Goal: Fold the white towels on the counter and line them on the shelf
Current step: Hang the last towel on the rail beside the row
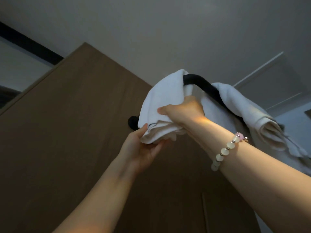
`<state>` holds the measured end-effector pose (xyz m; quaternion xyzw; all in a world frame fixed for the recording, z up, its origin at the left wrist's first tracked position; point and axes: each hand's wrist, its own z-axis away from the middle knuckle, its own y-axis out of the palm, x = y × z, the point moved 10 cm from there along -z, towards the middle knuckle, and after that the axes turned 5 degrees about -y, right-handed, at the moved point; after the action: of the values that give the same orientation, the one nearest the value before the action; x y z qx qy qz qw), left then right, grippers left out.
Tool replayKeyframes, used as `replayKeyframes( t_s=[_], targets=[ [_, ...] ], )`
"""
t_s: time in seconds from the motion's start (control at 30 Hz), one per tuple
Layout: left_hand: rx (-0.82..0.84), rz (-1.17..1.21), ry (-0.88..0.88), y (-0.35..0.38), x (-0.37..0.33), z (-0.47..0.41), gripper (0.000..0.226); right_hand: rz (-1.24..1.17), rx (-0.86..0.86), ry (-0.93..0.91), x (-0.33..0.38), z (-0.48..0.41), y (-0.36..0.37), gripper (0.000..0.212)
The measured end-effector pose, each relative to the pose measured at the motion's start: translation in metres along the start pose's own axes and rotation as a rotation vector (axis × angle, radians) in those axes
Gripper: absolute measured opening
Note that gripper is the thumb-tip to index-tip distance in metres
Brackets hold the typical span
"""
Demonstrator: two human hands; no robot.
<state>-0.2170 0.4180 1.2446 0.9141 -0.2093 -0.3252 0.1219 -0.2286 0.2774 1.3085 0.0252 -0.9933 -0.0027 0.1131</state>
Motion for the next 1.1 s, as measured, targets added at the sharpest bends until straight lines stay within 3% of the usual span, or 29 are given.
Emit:
replayKeyframes(
  t_s=[0.2, 0.53, 0.8, 0.9, 0.97, 1.1],
  targets=[
    [-0.061, 0.013, 0.103, -0.007, 0.007, 0.001, 0.035, -0.037, -0.033, 0.021, -0.018, 0.015, -0.012, 0.033],
    [-0.086, -0.076, 0.107, -0.002, 0.004, 0.010, 0.037, 0.020, -0.044, 0.026, -0.015, 0.023, -0.012, 0.043],
    [-0.306, -0.209, 0.085, -0.012, 0.013, 0.023, 0.044, 0.028, 0.019, -0.004, -0.006, 0.038, -0.010, 0.058],
    [-0.375, -0.187, 0.030, -0.015, 0.032, 0.038, 0.061, 0.011, 0.040, -0.085, -0.002, 0.059, -0.018, 0.069],
    [-0.447, -0.163, -0.028, -0.018, 0.056, 0.048, 0.070, 0.035, 0.005, -0.133, -0.003, 0.070, -0.034, 0.069],
    [-0.447, -0.322, -0.084, 0.009, 0.098, 0.059, 0.065, 0.102, -0.118, -0.194, -0.016, 0.077, -0.079, 0.061]
  ],
)
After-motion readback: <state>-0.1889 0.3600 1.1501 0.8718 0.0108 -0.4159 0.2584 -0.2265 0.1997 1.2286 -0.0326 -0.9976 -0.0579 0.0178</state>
